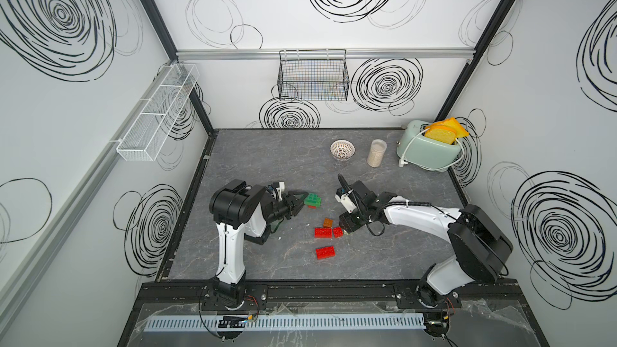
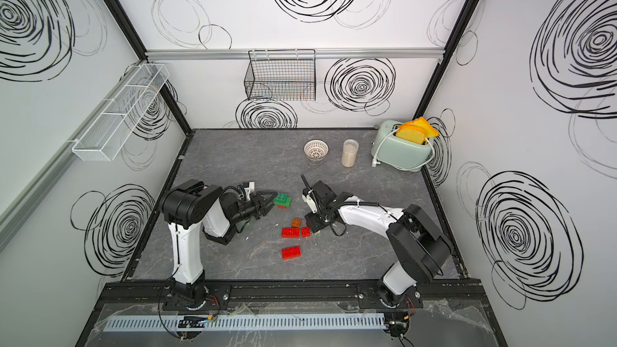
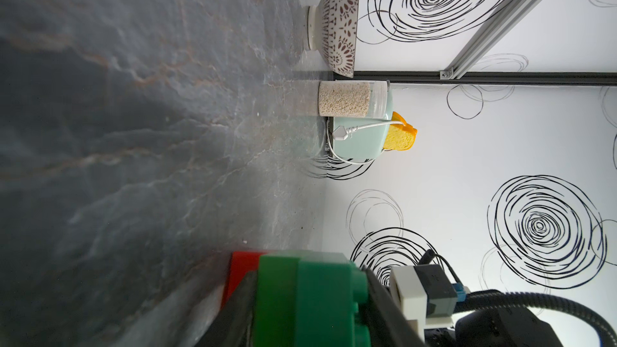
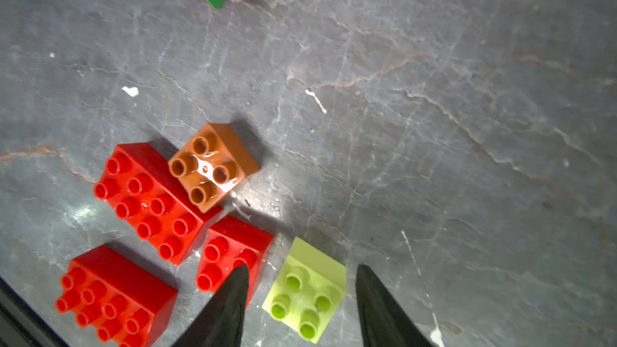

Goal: Assemble a heart with lego
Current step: Pick up the lego brick from the center of the board.

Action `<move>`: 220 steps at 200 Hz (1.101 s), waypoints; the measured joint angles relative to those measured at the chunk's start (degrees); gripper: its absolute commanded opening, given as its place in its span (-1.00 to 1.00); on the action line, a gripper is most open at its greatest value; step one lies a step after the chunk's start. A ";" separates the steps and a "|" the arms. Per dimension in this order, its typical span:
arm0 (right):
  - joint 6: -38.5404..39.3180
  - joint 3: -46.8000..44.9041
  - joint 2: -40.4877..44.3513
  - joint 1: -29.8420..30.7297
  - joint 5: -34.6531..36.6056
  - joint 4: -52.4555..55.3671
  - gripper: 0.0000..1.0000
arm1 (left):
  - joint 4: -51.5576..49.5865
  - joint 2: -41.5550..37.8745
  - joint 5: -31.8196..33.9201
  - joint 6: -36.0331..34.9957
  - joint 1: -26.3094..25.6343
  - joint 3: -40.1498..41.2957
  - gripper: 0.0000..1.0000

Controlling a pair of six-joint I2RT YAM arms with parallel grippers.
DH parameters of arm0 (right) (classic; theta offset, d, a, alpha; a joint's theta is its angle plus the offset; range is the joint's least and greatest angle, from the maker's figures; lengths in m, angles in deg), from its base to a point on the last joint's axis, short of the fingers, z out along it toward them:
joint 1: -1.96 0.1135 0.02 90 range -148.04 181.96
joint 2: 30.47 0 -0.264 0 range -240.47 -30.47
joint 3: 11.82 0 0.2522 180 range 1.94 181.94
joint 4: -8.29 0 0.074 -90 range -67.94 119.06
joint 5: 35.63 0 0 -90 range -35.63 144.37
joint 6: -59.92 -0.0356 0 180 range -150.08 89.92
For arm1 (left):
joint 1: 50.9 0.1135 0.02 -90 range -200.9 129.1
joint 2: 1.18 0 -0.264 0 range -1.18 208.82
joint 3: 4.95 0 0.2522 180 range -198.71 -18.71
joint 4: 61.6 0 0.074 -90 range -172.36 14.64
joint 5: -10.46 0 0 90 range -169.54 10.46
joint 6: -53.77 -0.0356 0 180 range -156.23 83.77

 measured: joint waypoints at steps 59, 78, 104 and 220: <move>-1.51 -1.42 0.00 0.74 1.51 -0.61 0.01 | 0.00 0.00 0.00 0.39 0.00 0.00 -0.39; -1.92 -2.12 0.00 1.49 1.49 -0.66 0.03 | 0.00 0.00 0.00 0.42 0.00 0.00 -0.39; -2.25 -2.67 0.00 2.16 1.53 -0.85 -0.10 | 0.00 0.00 0.00 0.50 0.00 0.00 -0.39; 9.07 0.52 0.33 -0.96 0.15 -0.87 -0.49 | -0.13 0.02 -1.88 -0.22 -2.19 -1.20 -0.40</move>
